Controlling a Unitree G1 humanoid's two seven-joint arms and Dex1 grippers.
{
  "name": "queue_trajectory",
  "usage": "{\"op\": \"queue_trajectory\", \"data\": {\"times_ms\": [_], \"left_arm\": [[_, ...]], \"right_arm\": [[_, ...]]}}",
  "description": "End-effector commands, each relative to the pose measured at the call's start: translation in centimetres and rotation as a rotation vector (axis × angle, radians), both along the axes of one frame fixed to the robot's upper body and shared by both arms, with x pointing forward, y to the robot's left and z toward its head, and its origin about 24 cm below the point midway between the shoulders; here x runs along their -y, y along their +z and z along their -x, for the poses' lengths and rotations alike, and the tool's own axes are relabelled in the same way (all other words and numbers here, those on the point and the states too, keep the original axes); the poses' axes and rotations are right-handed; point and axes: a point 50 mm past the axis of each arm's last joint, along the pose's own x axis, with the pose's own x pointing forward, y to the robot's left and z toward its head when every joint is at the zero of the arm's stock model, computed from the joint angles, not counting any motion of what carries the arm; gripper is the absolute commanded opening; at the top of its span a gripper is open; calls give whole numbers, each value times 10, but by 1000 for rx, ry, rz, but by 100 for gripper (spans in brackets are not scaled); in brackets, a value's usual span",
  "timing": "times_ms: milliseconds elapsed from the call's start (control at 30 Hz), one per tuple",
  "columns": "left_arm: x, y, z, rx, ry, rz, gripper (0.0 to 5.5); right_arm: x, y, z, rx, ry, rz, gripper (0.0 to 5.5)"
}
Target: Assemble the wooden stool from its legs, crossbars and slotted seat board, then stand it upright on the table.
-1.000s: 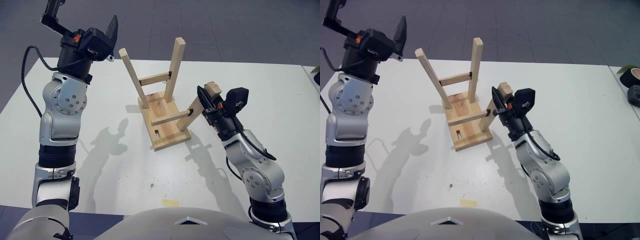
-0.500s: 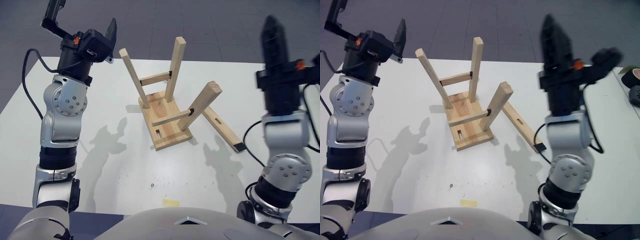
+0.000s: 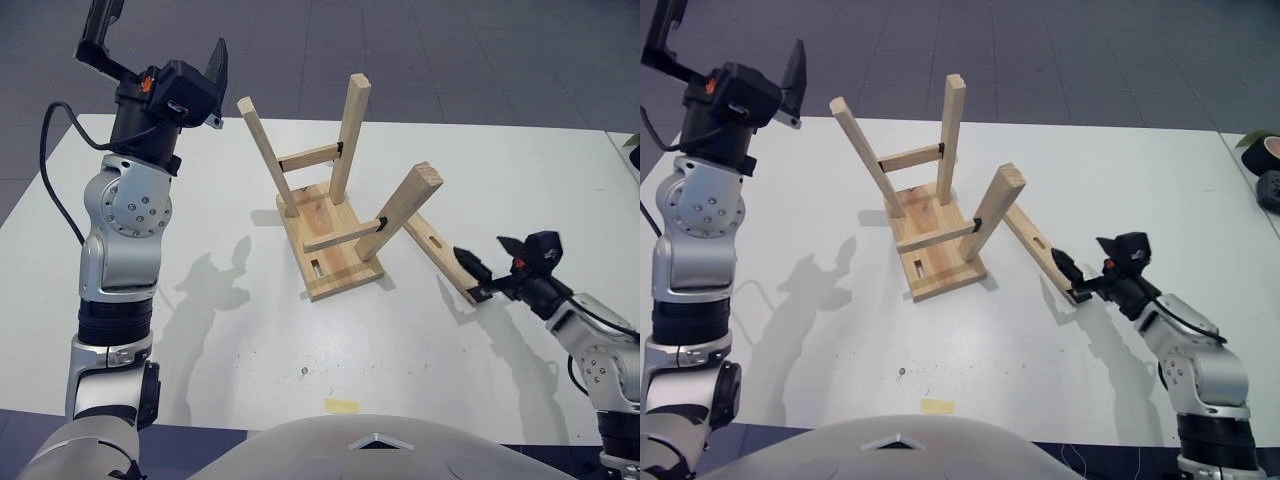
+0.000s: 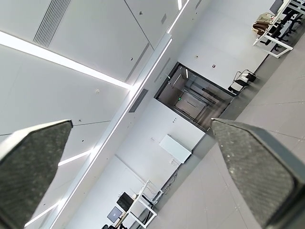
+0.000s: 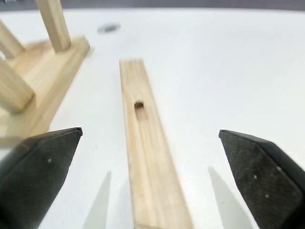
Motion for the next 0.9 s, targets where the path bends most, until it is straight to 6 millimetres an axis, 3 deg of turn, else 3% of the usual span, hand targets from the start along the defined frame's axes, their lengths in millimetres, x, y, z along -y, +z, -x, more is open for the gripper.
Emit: {"op": "queue_trajectory", "data": {"times_ms": [33, 167, 433, 600, 733, 900], "left_arm": [[1, -5, -2, -33, -4, 4, 540], [1, -9, -1, -45, 4, 3, 540], [0, -10, -1, -43, 21, 14, 540], [1, -13, 1, -50, 24, 25, 540], [1, -15, 2, -57, 27, 30, 540], [0, -14, 1, -60, 30, 34, 540]], "right_arm": [[-1, 2, -8, -44, 82, 43, 460], [6, 2, -16, -71, 46, 89, 386], [-2, -14, -6, -180, 145, 183, 256], [-6, -1, -18, -75, 92, 140, 176], [-7, 21, -30, 50, 5, 73, 231], [-17, 12, -24, -1, 14, 79, 304]]}}
